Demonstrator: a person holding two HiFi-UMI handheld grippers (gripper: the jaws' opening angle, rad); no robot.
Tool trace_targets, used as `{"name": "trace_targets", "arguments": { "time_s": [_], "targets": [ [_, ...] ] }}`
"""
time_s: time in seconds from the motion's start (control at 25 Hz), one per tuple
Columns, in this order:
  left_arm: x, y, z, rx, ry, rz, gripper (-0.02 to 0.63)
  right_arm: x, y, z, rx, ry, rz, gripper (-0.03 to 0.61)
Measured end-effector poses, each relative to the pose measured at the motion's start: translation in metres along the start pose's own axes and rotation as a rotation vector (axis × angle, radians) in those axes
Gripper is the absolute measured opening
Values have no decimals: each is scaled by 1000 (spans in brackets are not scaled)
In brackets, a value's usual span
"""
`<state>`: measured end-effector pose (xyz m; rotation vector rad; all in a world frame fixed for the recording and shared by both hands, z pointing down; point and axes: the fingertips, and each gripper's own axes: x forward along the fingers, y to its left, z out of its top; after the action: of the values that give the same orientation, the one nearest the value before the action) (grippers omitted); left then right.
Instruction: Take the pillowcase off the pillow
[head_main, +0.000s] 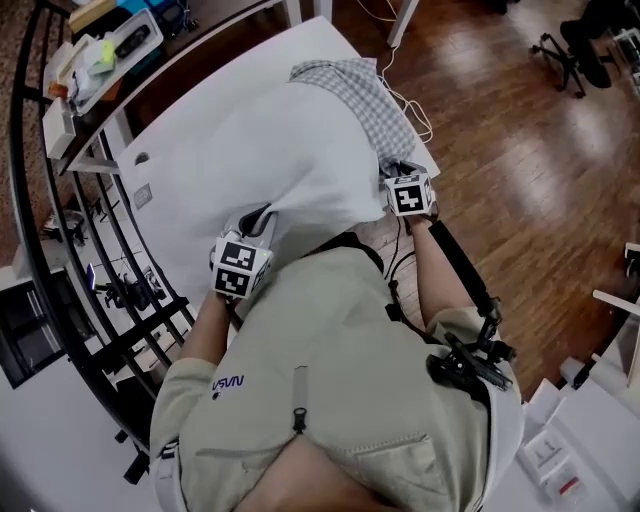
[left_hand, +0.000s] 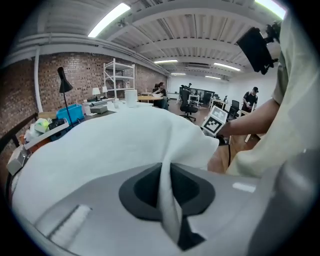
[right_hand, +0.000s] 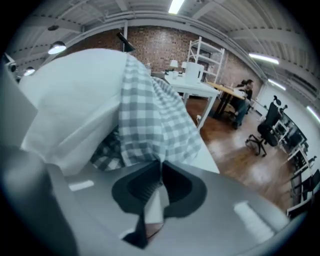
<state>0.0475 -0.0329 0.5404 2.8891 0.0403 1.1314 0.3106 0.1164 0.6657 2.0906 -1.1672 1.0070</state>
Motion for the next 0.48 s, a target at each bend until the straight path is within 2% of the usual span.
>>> {"name": "trace_targets", "arguments": {
  "time_s": [0.08, 0.12, 0.16, 0.28, 0.36, 0.48],
  "targets": [
    [1, -7, 3, 21, -5, -29, 64, 1, -2, -4, 11, 24, 16, 36],
    [-4, -12, 9, 51, -12, -51, 92, -7, -3, 3, 10, 9, 24, 80],
    [-11, -18, 17, 92, -20, -75, 127, -19, -3, 15, 8, -27, 33, 115],
    [-37, -25, 51, 206, -69, -92, 191, -65, -3, 61, 13, -186, 65, 127],
    [-44, -5, 78, 217, -142, -21, 214, -85, -4, 97, 23, -294, 100, 127],
    [-49, 54, 126, 137, -305, 165, 216, -93, 4, 155, 12, -410, 167, 127]
  ]
}}
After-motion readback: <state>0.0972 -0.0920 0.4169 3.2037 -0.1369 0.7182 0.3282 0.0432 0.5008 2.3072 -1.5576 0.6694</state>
